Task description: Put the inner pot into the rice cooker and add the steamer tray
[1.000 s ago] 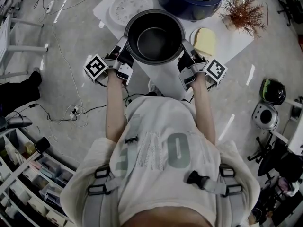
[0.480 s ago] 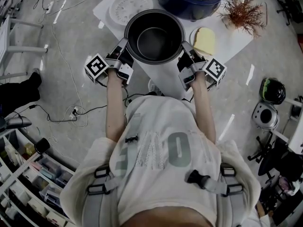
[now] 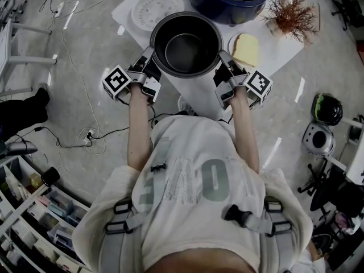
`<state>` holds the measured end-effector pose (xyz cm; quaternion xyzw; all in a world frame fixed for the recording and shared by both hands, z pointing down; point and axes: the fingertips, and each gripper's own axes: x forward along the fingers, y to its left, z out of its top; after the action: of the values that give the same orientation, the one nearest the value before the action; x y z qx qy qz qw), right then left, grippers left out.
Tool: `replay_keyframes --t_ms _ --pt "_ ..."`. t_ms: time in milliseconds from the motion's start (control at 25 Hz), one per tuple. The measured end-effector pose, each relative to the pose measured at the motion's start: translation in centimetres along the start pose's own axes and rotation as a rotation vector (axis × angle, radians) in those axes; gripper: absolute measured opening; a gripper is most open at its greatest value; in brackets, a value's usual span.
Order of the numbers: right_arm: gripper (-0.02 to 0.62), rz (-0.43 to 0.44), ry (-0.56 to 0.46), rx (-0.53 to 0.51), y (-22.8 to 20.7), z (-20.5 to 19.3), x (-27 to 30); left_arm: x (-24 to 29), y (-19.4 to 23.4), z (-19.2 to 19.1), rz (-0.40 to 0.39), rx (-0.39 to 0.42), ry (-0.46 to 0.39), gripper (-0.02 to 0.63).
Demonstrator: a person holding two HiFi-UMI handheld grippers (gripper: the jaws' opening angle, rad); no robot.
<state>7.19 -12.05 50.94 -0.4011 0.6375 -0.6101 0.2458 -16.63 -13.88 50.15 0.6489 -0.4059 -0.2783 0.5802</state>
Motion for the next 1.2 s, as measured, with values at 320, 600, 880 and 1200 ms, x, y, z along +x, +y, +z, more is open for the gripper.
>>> replay_keyframes --t_ms 320,600,880,1200 --pt "0.012 0.003 -0.02 -0.005 1.4 0.2 -0.5 0.0 -2.2 0.5 -0.044 0.012 -0.002 0.034" --pt "0.012 0.073 -0.056 -0.047 5.6 1.0 -0.3 0.0 -5.7 2.0 -0.095 0.042 -0.011 0.034" --pt "0.012 0.126 -0.083 -0.096 9.6 2.5 0.2 1.0 -9.0 3.3 -0.153 0.081 -0.011 0.034" --pt "0.014 0.208 -0.106 -0.135 14.4 4.5 0.7 2.4 -14.7 5.1 -0.259 0.137 -0.016 0.035"
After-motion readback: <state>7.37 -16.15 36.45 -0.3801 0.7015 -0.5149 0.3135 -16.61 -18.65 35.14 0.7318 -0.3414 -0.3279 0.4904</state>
